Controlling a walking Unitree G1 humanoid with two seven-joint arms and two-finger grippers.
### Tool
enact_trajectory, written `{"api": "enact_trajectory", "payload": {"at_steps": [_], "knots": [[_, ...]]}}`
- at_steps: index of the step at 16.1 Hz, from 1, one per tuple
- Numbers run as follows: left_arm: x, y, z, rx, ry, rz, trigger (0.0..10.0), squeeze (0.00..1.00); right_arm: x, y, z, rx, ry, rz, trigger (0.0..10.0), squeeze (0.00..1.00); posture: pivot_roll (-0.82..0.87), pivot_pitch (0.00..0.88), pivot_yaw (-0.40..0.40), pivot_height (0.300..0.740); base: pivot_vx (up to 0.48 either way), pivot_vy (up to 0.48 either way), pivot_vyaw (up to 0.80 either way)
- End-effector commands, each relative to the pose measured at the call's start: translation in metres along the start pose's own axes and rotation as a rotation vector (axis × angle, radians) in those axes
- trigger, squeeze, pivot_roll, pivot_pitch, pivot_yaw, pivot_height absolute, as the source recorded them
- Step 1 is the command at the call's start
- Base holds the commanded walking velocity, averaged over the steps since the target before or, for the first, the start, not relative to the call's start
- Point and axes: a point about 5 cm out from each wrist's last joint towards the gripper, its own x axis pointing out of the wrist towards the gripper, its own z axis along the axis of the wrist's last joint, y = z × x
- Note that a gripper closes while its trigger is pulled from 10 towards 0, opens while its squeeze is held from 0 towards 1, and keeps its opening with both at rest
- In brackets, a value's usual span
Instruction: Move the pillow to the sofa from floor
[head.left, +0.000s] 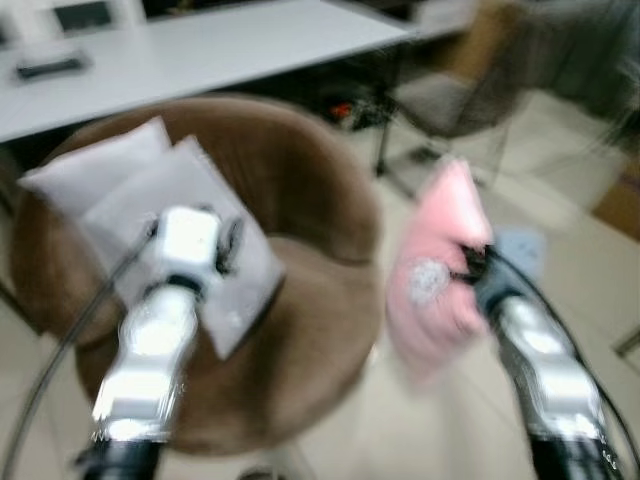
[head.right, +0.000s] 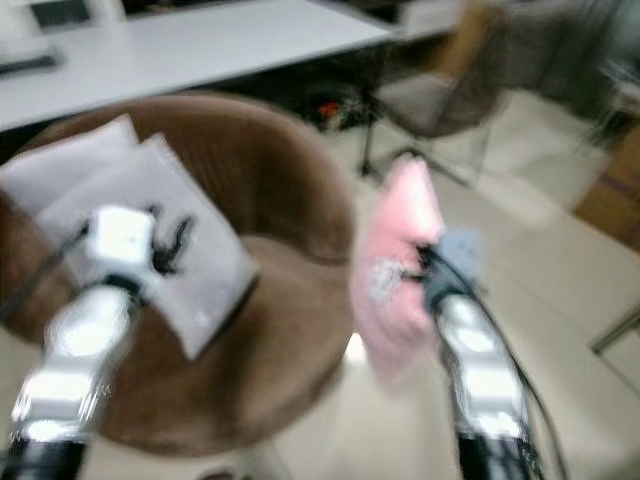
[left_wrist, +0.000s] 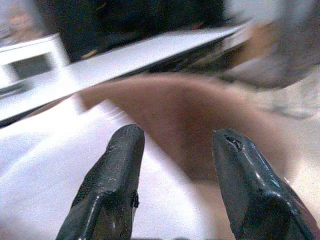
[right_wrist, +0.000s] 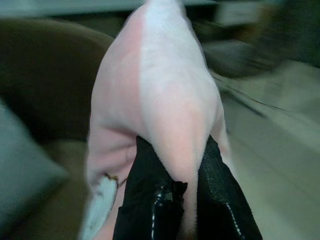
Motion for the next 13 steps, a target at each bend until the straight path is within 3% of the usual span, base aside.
{"api": "enact_trajectory", "payload": {"at_steps": [1, 5, 9, 13], "knots": [[0.001, -0.008, 0.007, -0.048, -0.027, -0.006, 10.0, 0.00, -0.001, -0.010, 0.010, -0.003, -0.058, -0.017, 10.0, 0.00, 0.04, 0.000, 0.016, 0.740, 0.000, 0.000, 0.80], [0.000, -0.005, 0.009, -0.028, -0.029, 0.011, 10.0, 0.00, 0.001, -0.006, 0.010, 0.006, -0.061, 0.003, 10.0, 0.00, 0.05, 0.000, 0.015, 0.740, 0.000, 0.000, 0.80], [-0.001, -0.007, 0.008, -0.006, -0.018, 0.001, 10.0, 0.00, 0.006, 0.005, 0.017, 0.015, -0.085, 0.054, 10.0, 0.00, 0.05, 0.000, 0.019, 0.740, 0.000, -0.360, 0.80], [-0.002, -0.008, 0.008, 0.002, -0.019, -0.007, 10.0, 0.00, 0.011, 0.005, 0.021, 0.001, -0.091, 0.054, 10.0, 0.00, 0.06, 0.000, 0.018, 0.740, 0.000, -0.360, 0.80]]}}
